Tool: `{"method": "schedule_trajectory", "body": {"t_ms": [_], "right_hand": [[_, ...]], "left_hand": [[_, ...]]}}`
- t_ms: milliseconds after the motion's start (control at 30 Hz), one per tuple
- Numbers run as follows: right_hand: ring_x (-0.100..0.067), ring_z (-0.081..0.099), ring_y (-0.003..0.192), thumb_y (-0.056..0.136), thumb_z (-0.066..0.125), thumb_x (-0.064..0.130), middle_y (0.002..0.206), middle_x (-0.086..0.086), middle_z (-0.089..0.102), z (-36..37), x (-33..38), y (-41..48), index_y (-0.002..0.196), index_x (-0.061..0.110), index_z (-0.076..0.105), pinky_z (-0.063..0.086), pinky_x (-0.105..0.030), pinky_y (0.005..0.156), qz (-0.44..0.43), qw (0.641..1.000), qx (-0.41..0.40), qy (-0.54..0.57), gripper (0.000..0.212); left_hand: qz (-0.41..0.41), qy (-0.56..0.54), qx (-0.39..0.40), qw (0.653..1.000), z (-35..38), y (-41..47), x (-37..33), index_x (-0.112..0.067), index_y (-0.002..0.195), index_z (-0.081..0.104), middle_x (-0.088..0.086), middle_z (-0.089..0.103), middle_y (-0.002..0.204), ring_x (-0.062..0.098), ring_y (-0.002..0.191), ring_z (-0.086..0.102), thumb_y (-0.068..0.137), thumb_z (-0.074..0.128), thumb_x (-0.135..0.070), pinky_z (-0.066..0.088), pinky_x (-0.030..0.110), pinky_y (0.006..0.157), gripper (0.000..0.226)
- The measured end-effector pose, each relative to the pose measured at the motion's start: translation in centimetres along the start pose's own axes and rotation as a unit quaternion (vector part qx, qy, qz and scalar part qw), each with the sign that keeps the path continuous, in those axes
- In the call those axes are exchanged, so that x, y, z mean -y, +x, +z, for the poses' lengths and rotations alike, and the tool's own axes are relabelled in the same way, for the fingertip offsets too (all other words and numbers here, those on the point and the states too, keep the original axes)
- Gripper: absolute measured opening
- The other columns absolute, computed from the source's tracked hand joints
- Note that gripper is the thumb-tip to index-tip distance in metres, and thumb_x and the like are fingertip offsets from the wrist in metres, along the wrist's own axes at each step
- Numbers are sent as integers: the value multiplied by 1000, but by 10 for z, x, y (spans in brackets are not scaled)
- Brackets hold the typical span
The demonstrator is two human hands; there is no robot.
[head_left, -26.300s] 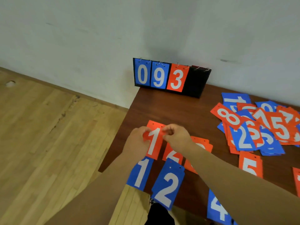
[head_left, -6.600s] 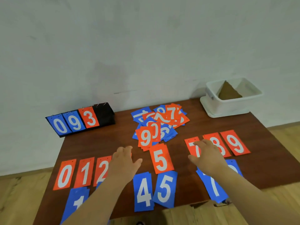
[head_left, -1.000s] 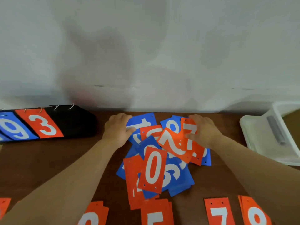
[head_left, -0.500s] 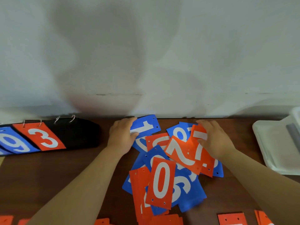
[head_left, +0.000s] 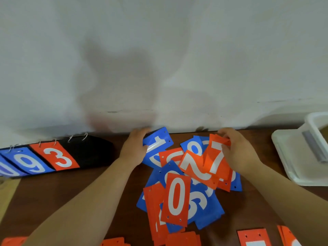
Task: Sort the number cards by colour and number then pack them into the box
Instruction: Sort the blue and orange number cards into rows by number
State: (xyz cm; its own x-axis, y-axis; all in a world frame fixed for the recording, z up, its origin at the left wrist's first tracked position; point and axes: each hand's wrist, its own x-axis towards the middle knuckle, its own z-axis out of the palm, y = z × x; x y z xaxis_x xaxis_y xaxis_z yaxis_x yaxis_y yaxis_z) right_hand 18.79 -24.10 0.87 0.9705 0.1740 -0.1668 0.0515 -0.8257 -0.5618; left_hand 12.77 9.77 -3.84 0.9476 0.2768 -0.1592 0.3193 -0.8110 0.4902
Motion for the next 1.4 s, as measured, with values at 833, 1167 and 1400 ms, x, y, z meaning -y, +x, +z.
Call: {"method": "schedule_trajectory", "body": {"t_ms": [833, 1167, 1400], "right_hand": [[-19, 67, 89, 93, 63, 8, 98, 3, 70, -132, -157, -298, 96, 30, 69, 58, -39, 80, 143, 955, -38, 258, 24], [-18, 66, 96, 98, 60, 14, 110, 3, 67, -137, -198, -343, 102, 32, 66, 60, -40, 82, 136, 960, 13, 243, 19], [-12, 60, 89, 93, 60, 3, 108, 5, 64, -86, -127, -296, 97, 27, 67, 49, -24, 75, 32, 977, 87, 190, 26]], "left_hand": [[-140, -309, 9, 941, 72, -397, -199, -39, 131, 63, 2, 66, 129, 26, 113, 66, 91, 69, -4, 54, 21, 78, 54], [-131, -300, 9, 945, 92, -461, -237, -40, 133, 61, -15, 57, 129, 17, 117, 61, 93, 71, -7, 54, 12, 67, 53], [-191, -320, -55, 927, 62, -495, -178, -51, 120, 62, -14, 60, 130, 16, 116, 64, 90, 73, -5, 61, 31, 85, 56]]}}
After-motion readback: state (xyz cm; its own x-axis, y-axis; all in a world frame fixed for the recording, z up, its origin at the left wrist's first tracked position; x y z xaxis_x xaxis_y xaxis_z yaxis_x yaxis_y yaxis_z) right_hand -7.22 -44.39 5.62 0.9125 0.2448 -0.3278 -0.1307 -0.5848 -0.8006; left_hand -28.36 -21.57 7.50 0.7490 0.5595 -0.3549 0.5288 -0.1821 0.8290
